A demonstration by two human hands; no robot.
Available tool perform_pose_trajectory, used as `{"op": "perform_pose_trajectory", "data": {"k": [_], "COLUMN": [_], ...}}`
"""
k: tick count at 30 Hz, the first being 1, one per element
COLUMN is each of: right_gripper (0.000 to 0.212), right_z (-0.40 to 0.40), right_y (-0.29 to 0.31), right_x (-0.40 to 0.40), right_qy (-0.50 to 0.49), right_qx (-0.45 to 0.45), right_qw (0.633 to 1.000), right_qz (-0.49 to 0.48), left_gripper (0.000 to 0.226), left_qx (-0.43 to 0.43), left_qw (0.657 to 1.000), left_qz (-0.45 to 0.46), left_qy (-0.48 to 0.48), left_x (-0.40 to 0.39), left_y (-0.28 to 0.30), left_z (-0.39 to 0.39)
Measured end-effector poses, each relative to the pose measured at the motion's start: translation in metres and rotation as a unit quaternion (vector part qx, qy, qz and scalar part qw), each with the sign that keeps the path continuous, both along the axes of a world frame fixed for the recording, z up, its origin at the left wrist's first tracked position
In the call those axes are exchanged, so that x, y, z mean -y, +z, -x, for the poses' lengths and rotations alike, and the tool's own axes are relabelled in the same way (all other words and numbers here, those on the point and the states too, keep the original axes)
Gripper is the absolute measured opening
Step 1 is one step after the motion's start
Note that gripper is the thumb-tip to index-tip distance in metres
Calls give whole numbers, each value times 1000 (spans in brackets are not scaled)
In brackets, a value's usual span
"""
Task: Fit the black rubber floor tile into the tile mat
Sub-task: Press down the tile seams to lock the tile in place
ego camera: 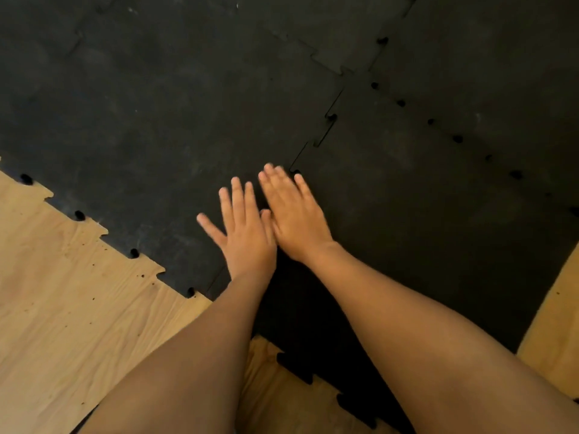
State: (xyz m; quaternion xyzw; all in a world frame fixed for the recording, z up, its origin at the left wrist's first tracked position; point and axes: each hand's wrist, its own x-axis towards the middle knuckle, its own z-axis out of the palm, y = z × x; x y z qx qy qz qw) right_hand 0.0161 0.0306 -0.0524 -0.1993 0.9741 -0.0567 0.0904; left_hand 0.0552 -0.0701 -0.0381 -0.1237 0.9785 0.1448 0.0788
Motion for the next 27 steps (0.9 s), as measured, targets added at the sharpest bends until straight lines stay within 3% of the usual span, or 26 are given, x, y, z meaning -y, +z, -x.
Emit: {"op": "perform_pose_trajectory", "data": {"k": [2,4,8,11,16,20,23,25,27], "right_gripper": [66,74,83,84,89,89,97,98,98], "right_z": [25,55,82,85,108,108,106,115,124], "right_y": [5,8,-5,-9,8,15,17,15,12], "right_x": [-20,-42,-62,-62,-70,-105,-120,-120,-119], "right_qy": [-83,-144,-99,-96,-64,51,-56,-150,-169], "right_qx": [-36,-18,75,96,221,64,18,56,86], "right_qw": [996,989,990,989,972,992,993,984,980], "right_qz": [-6,-22,-63,-55,-53,-97,-104,-74,-66], "left_gripper": [62,64,66,68,72,71,69,67,67], "left_qx": [-4,15,24,29,39,22,17,25,31], "left_qw": [999,995,974,975,974,974,975,975,974], "left_qz": [-16,-9,20,45,52,54,53,50,53], "left_qy": [-41,-102,-223,-216,-217,-221,-217,-216,-216], "left_x": [-10,-15,-27,-34,-34,-32,-31,-31,-32], "left_y": [1,-1,-15,-22,-22,-25,-25,-25,-25], "left_z": [16,26,35,37,39,39,37,39,40]}}
